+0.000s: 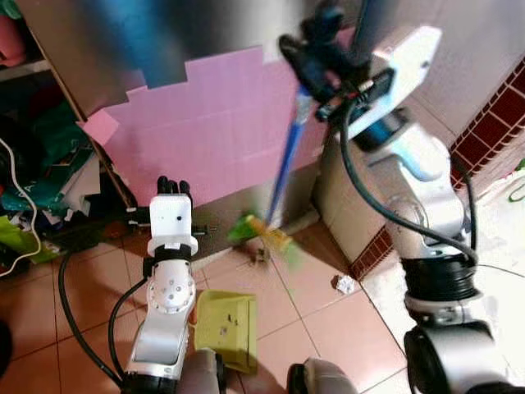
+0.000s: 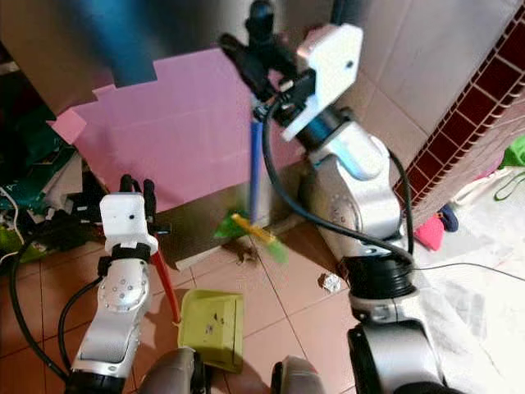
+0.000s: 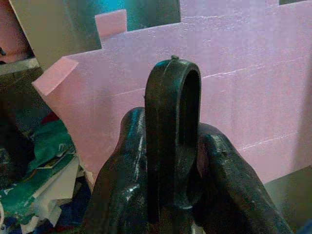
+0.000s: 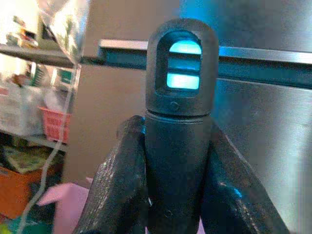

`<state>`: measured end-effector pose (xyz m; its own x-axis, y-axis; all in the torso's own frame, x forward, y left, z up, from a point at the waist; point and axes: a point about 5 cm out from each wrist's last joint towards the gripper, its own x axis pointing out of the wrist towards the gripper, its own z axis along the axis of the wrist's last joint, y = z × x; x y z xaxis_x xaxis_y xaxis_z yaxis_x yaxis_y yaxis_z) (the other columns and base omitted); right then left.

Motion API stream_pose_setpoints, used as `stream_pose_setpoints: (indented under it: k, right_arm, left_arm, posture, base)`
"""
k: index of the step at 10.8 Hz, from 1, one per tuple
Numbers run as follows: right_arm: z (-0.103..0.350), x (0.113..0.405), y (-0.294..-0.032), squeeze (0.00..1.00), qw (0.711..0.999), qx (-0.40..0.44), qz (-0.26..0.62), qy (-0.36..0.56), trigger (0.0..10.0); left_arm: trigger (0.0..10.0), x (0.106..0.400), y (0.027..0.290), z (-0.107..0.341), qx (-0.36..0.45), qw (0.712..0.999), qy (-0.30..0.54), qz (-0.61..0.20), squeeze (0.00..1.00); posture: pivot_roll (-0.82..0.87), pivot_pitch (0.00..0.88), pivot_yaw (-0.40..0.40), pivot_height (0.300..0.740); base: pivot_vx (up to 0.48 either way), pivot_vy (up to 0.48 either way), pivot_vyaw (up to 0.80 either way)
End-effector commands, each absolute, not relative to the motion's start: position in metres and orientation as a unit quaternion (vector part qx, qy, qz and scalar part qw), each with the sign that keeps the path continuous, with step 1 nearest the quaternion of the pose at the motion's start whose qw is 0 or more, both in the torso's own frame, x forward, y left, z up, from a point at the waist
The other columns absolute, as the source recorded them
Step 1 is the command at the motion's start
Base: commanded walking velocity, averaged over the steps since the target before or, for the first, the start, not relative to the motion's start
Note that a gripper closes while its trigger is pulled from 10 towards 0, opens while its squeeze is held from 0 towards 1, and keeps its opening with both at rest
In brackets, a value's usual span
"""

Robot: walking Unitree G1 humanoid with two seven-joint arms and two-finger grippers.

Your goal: Sweep floor

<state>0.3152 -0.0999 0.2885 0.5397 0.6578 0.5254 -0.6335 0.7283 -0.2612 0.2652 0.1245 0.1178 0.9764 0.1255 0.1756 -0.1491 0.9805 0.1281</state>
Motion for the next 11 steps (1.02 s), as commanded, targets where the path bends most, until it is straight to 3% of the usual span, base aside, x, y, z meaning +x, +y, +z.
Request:
stream_pose_setpoints:
  k: [1,4,6,11]
  right_arm:
    - [0.303,0.314,-0.106,0.0,0.869,-0.039,0.347,-0.351,10.0]
    - [0.255,0.315,-0.101,0.0,0.893,-0.054,0.319,-0.314,10.0]
    - [0.222,0.301,-0.084,0.0,0.902,-0.029,0.325,-0.283,10.0]
    - [0.193,0.279,-0.068,0.0,0.895,-0.003,0.372,-0.245,10.0]
  left_arm:
    - [10.0,0.267,0.121,0.121,0.068,0.991,-0.092,0.071,0.0]
    - [10.0,0.264,0.119,0.119,0.068,0.991,-0.091,0.067,0.0]
    - [10.0,0.265,0.119,0.12,0.067,0.991,-0.093,0.065,0.0]
    - [10.0,0.266,0.119,0.12,0.068,0.992,-0.092,0.061,0.0]
  posture:
    - [-0.07,0.104,0.005,0.74]
    - [-0.07,0.104,0.001,0.74]
    - [-0.06,0.107,0.004,0.74]
    - [-0.06,0.105,0.007,0.74]
  base:
    - [0.0,0.0,0.0]
    - [0.0,0.0,0.0]
    - [0.0,0.0,0.0]
    - [0.0,0.0,0.0]
